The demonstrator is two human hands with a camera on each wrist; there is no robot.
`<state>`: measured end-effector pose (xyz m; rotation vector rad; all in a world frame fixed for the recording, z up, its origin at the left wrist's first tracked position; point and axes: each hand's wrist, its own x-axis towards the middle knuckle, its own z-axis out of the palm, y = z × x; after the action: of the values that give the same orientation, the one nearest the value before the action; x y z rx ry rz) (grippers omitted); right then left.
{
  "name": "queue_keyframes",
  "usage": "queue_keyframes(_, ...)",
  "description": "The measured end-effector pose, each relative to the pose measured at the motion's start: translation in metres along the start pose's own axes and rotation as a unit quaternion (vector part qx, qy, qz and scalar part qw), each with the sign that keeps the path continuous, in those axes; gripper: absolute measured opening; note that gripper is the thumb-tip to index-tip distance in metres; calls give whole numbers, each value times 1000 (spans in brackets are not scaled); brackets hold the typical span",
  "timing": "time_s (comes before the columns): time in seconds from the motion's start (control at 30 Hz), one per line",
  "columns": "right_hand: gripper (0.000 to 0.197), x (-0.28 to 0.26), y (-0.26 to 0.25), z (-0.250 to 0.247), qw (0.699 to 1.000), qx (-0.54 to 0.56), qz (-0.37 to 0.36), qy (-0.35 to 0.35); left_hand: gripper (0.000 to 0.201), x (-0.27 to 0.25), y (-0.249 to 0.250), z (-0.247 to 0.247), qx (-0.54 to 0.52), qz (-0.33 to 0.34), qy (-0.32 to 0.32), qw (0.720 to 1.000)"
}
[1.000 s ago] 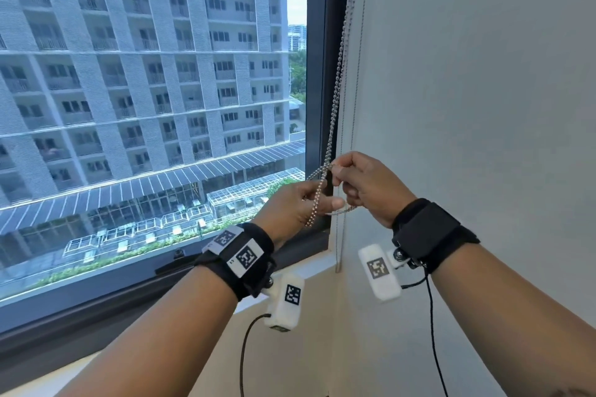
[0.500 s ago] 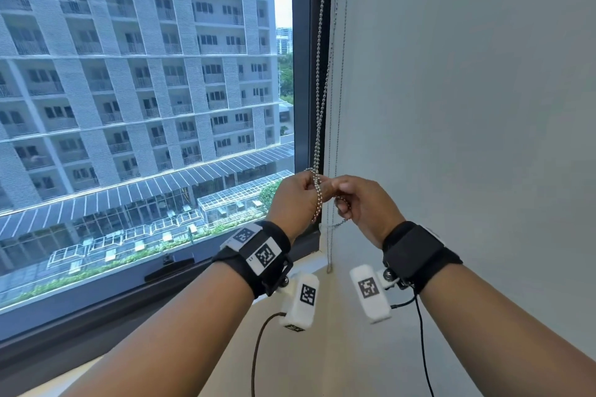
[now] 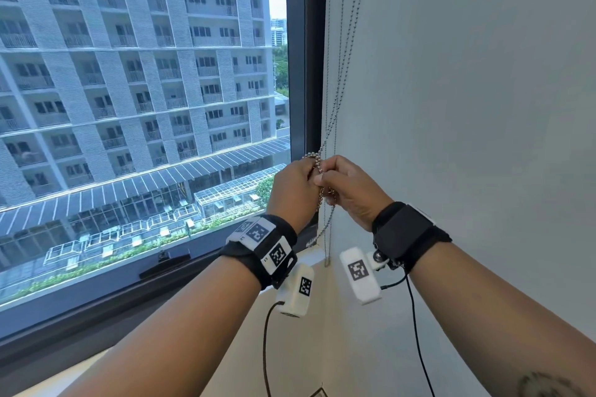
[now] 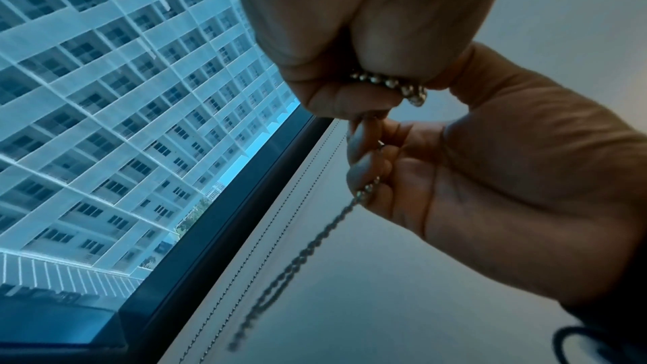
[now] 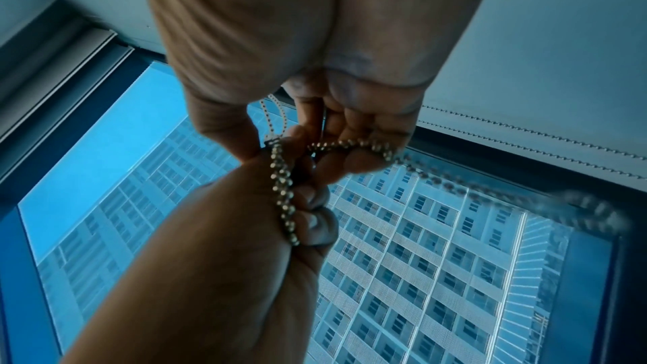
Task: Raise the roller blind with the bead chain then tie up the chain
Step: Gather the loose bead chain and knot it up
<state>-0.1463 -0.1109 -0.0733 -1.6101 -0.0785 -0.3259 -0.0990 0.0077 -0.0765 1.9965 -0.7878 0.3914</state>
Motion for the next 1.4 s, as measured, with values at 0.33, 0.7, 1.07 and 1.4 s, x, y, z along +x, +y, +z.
queue_keyframes(0.33,17,-10,0,2,989,-113,-57,79,30,-5,1,-3,19,1,-7,1000)
queue_keyframes(0.7,26,-19,1,-5,954,-256,-112,112,26,-13,10,-10,-154,-89,-55,983)
queue_keyframes(1.07,20,-20,5,-13,947,-277,-61,153,24,-7,23,-32,-394,-202,-55,895)
queue_keyframes(1.4,29,-19,1,-14,961,-221,-72,147,30,-2,21,-44,-632,-283,-146,706)
